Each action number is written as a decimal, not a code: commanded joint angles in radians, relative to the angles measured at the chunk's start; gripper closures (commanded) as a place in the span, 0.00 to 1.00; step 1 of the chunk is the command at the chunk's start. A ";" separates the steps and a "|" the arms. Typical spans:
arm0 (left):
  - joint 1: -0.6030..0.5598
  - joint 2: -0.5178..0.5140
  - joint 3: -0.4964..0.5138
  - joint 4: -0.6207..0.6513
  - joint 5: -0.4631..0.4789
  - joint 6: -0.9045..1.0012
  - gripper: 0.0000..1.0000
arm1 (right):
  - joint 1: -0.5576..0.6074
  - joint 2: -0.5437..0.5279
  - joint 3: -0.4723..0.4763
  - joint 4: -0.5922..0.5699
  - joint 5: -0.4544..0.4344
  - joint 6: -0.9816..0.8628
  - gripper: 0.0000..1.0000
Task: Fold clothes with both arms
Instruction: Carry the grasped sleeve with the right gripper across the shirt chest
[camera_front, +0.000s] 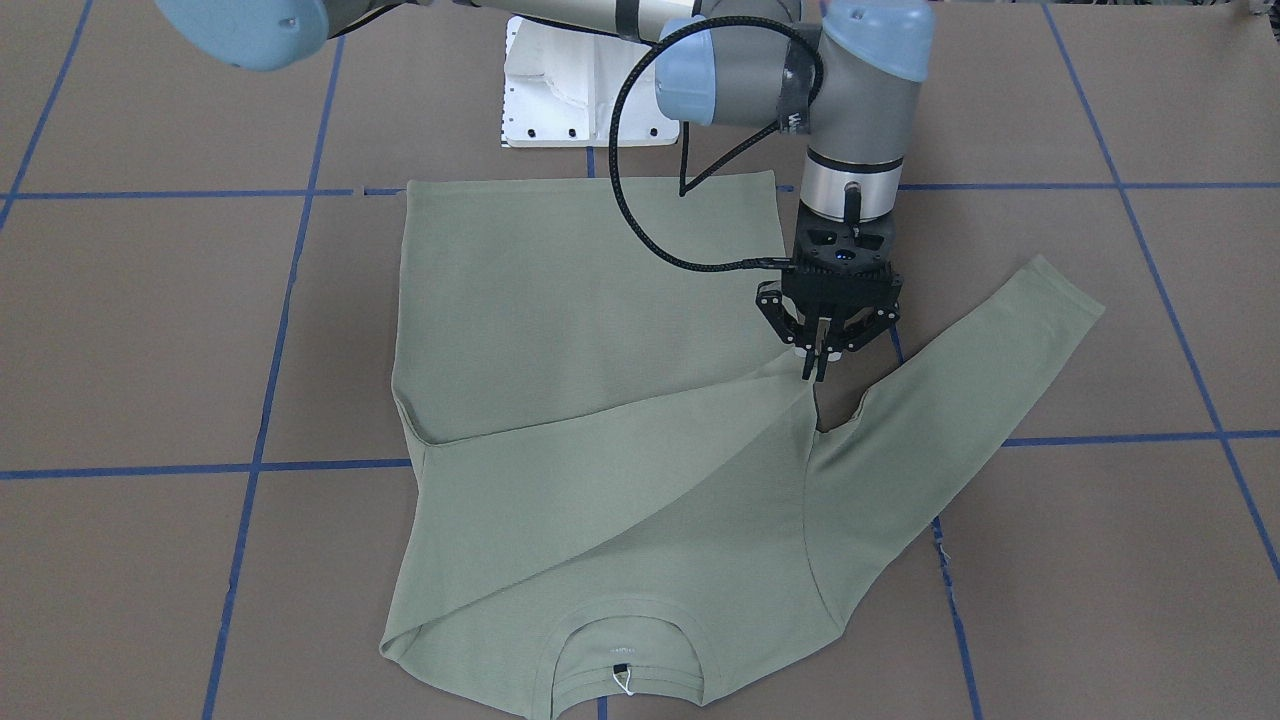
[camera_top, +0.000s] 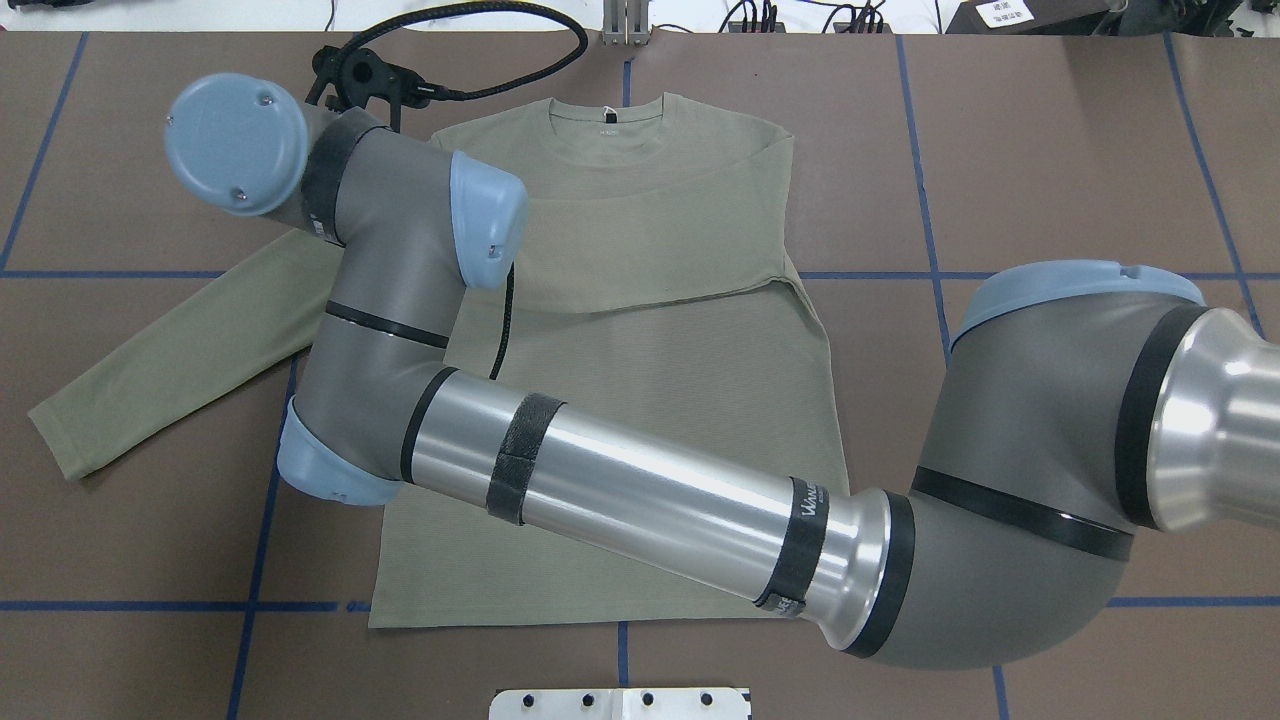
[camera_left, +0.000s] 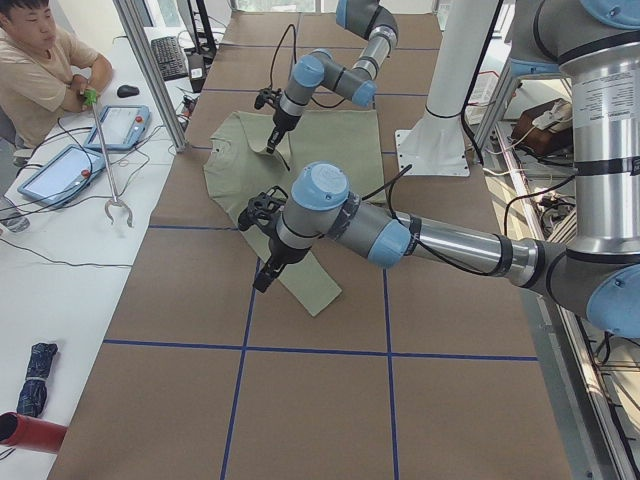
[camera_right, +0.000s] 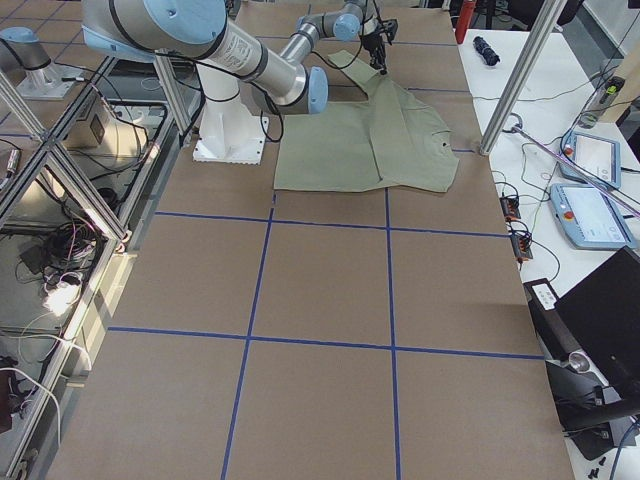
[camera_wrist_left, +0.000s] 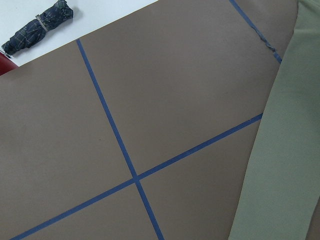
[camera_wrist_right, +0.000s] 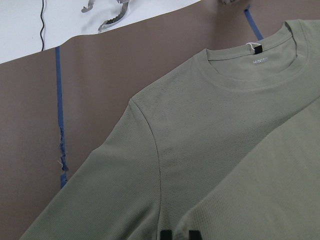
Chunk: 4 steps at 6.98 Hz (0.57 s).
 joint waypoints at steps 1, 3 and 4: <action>0.002 -0.039 0.008 -0.046 0.009 -0.001 0.00 | 0.003 0.019 -0.015 0.006 -0.002 -0.005 0.00; 0.003 -0.062 0.041 -0.155 0.001 -0.061 0.00 | 0.053 0.046 0.011 -0.003 0.065 -0.011 0.00; 0.006 -0.056 0.039 -0.219 0.001 -0.052 0.00 | 0.122 0.011 0.075 -0.076 0.192 -0.043 0.00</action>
